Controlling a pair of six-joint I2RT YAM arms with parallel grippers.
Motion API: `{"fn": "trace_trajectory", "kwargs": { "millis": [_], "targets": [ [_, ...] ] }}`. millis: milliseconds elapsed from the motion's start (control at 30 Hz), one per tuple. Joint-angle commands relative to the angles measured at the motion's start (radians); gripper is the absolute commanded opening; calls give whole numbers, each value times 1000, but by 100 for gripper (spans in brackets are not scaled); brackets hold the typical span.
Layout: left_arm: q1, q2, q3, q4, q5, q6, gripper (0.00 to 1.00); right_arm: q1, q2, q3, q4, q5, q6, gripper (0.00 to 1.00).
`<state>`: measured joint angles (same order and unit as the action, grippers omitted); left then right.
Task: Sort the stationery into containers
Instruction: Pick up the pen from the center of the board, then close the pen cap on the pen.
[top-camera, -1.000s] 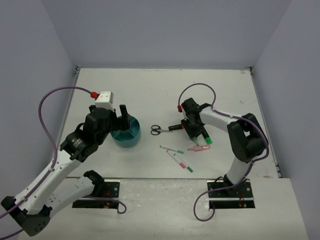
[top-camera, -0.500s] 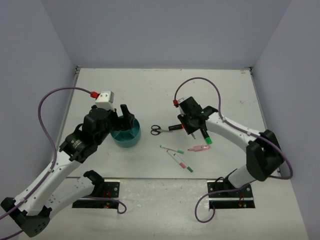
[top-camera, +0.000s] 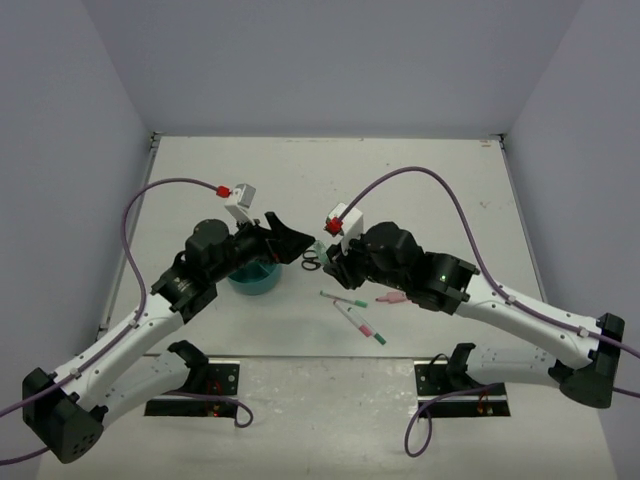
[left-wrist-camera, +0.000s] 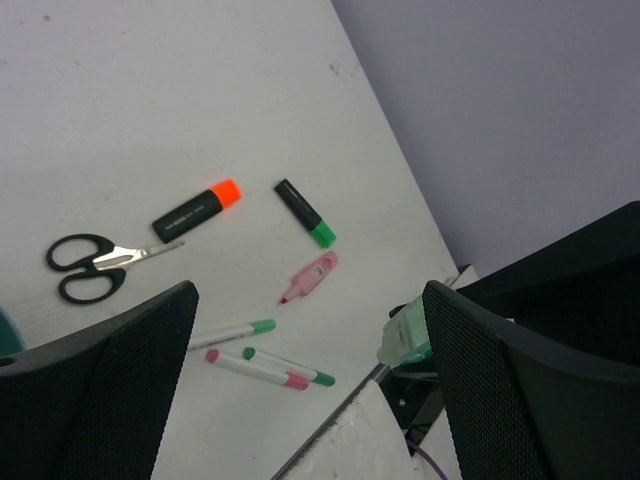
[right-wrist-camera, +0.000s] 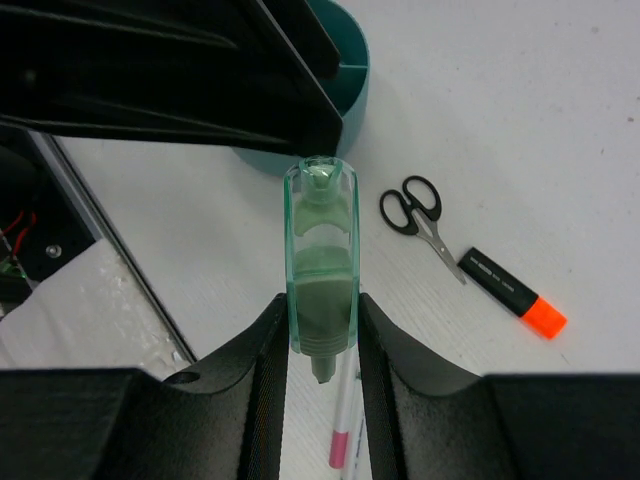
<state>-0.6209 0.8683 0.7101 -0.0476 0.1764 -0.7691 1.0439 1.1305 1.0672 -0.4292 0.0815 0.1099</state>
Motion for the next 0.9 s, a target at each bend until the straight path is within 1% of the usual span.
{"fn": "trace_trajectory", "kwargs": {
  "millis": [0,67,167,200,267,300,433,533,700,800,867],
  "targets": [
    [-16,24,-17,199,132,-99,89,33,-21,12,72,-13,34,0],
    [-26,39,-16,204,133,-106,80,40,-16,21,74,6,36,0],
    [-35,52,-25,231,140,-126,72,47,8,43,64,31,36,0],
    [-38,51,-27,237,141,-127,72,48,16,46,60,33,36,0],
    [-40,43,-27,236,130,-129,72,49,31,53,47,51,34,0],
    [-40,29,-24,218,101,-127,72,50,39,52,43,65,35,0],
    [-39,-27,-5,110,-38,-104,81,49,37,32,43,49,45,0],
    [-39,-39,-5,113,-39,-95,81,50,40,24,49,39,52,0],
    [-41,5,-21,186,65,-117,63,50,54,50,52,58,62,0],
    [-44,26,-38,234,109,-131,60,50,76,80,36,65,70,0],
    [-48,37,-37,251,127,-129,55,49,89,95,32,76,79,0]
  ]
}}
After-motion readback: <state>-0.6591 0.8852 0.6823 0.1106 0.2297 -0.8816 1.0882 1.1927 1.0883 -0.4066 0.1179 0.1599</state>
